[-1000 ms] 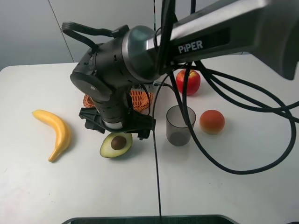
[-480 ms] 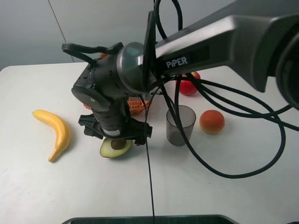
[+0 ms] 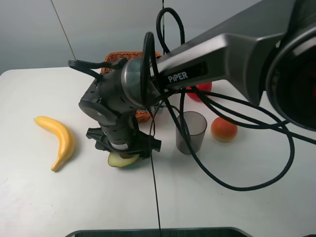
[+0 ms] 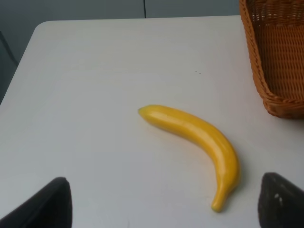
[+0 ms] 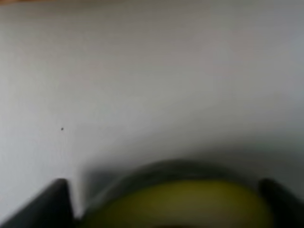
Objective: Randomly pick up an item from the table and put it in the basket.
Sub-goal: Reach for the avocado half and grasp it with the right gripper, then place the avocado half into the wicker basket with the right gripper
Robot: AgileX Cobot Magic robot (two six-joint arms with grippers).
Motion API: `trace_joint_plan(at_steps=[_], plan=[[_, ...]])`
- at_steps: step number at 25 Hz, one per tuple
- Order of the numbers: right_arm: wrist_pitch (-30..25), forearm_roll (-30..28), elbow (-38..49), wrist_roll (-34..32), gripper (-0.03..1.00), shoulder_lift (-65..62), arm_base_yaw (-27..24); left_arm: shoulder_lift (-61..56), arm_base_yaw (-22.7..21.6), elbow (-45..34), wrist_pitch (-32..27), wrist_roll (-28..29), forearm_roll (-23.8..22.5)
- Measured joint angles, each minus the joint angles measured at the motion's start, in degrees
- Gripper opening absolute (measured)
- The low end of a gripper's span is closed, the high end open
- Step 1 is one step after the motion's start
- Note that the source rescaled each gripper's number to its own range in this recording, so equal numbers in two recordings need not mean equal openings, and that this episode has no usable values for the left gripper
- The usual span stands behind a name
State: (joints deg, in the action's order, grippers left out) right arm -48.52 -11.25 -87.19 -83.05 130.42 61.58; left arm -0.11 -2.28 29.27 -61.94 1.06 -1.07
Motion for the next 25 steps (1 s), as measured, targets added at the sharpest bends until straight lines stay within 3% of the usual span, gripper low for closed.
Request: trace_joint_plan(at_steps=[14, 25], plan=[[-0.13, 1.82, -0.23, 0.98, 0.00, 0.00, 0.00, 0.00, 0.00, 0.00, 0.00, 0.00, 0.00], [-3.61, 5.75, -0.23, 18.36, 0.00, -5.75, 0.00, 0.00, 0.00, 0.00, 0.00, 0.00, 0.00]])
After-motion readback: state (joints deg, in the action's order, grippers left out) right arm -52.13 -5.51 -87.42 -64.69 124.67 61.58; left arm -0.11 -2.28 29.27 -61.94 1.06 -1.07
